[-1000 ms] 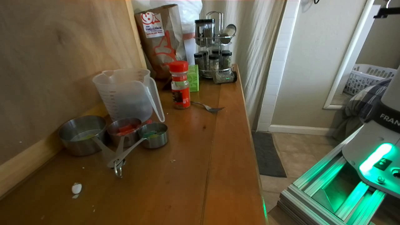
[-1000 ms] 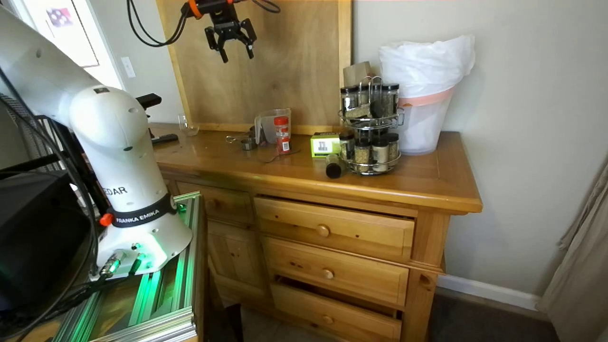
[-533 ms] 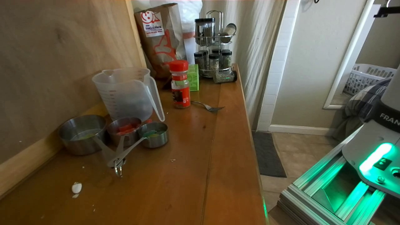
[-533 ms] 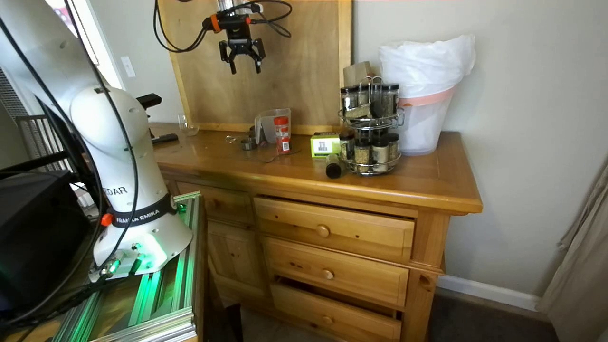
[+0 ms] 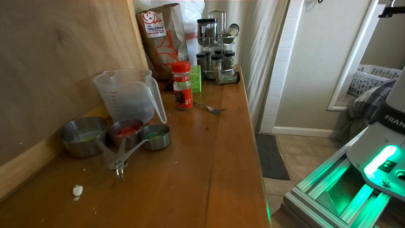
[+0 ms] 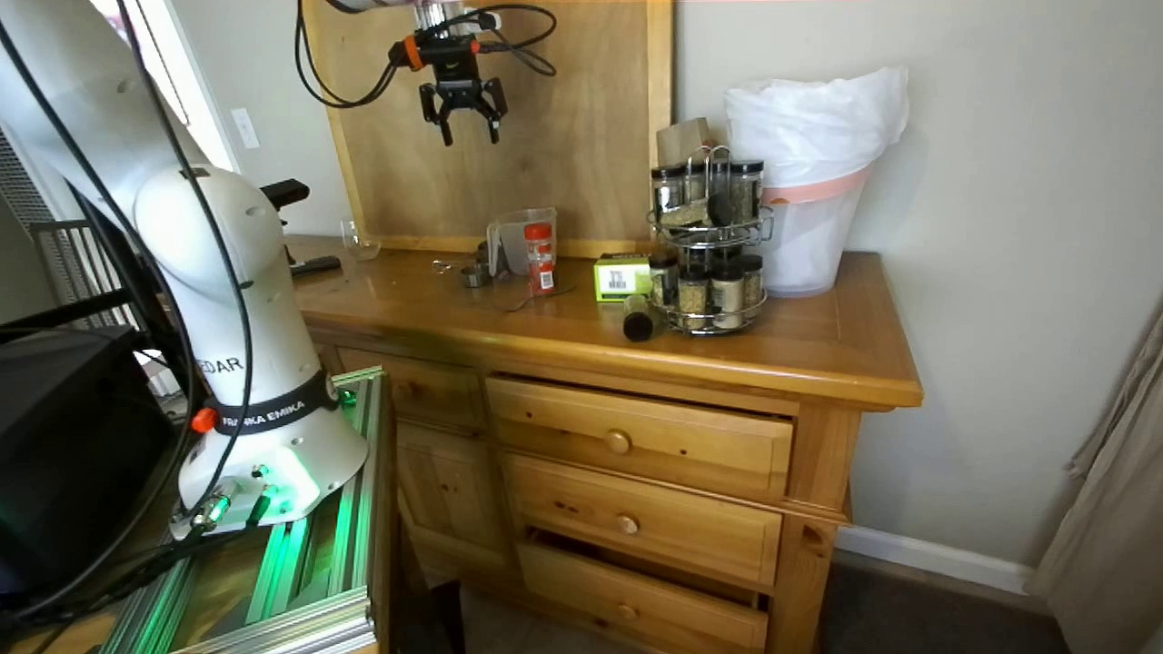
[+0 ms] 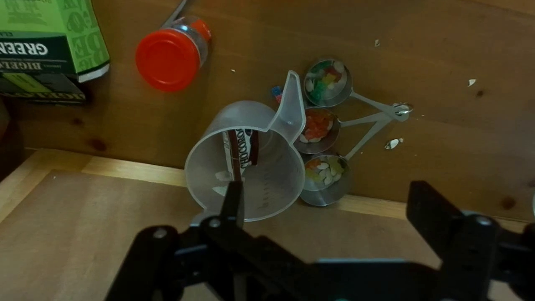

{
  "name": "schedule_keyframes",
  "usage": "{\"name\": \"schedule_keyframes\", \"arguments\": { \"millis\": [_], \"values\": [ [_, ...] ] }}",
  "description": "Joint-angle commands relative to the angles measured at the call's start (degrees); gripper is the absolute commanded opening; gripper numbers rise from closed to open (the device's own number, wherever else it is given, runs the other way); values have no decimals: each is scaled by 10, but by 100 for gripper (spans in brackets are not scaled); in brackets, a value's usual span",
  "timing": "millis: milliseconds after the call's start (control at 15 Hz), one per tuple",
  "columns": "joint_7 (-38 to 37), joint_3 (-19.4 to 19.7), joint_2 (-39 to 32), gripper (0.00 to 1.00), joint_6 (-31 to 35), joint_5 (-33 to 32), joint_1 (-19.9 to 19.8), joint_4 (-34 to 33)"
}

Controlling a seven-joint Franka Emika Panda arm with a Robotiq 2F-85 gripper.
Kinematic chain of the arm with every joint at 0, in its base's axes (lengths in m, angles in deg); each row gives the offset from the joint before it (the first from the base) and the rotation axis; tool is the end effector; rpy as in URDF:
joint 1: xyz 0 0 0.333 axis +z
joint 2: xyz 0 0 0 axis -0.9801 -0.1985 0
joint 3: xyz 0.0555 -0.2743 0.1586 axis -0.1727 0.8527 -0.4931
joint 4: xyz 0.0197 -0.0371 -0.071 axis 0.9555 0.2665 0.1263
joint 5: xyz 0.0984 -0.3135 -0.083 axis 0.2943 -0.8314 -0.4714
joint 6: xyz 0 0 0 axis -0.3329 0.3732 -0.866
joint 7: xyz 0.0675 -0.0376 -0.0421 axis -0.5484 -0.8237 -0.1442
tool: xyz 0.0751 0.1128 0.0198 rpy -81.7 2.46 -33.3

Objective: Take the pack out of the jar

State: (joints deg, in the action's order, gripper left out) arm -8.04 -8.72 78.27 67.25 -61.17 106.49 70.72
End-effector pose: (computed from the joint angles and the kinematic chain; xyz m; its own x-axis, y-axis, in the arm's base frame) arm 0.2888 0.3188 0.4971 0.5120 0.8414 0.1728 0.8554 -0.5177 -0.0132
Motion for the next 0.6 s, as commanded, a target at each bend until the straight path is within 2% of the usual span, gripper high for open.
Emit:
{"name": "schedule_keyframes", "arguments": {
  "millis": [0,267,333,533],
  "values": [
    [-24,-31,-70,100,51,-14,-10,-13],
    [-57,-46,-139,100,49,-38,-18,-23],
    [-38,-44,-103,100,50,-21,-15,-4],
    [-38,-45,-117,100,51,-22,-17,-5]
  ]
}}
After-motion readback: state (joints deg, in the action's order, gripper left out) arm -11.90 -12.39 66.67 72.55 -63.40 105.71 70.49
